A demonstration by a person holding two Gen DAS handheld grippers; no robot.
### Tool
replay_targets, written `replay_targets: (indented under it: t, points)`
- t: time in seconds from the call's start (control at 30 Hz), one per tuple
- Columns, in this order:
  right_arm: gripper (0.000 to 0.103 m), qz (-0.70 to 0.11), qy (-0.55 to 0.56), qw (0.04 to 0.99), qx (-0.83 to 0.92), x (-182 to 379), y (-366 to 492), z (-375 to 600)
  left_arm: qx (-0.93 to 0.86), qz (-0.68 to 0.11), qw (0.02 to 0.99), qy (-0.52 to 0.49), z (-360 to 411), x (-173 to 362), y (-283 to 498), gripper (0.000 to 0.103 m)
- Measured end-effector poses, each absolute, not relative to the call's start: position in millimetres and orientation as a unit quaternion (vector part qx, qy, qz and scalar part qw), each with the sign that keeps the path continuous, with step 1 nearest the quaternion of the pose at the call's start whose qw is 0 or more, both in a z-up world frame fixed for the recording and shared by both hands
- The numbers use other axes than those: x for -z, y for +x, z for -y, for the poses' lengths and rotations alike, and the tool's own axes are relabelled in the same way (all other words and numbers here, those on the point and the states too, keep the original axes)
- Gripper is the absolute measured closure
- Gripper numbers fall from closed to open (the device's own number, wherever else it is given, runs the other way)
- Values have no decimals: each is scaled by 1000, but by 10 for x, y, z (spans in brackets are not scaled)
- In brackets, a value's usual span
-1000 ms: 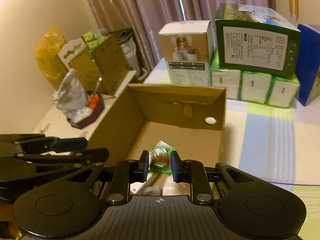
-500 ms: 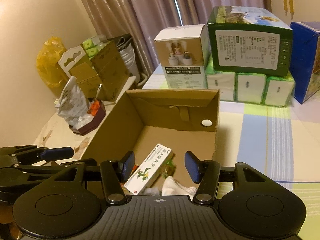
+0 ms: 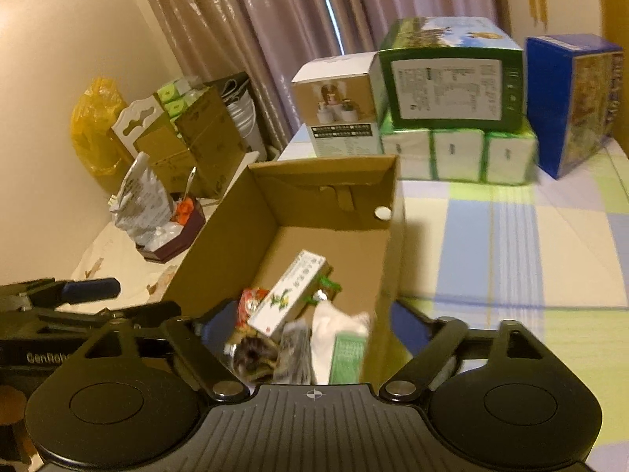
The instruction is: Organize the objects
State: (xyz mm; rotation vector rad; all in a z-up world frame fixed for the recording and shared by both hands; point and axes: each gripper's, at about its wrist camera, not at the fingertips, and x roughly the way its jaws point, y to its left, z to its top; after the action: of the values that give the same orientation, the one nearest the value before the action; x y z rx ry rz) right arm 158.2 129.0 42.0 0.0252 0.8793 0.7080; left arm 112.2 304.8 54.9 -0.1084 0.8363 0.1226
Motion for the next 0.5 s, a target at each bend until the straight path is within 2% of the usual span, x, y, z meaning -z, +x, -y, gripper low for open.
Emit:
replay_targets:
  t: [0.2, 0.5]
  points:
    - [3, -407, -1, 854, -324, -500, 1185, -1008, -59, -392, 916, -64, -2903, -631, 781, 1]
    - [2, -394, -15, 866, -308, -536, 612, -575, -76, -374, 923, -50, -2597, -718, 157, 1]
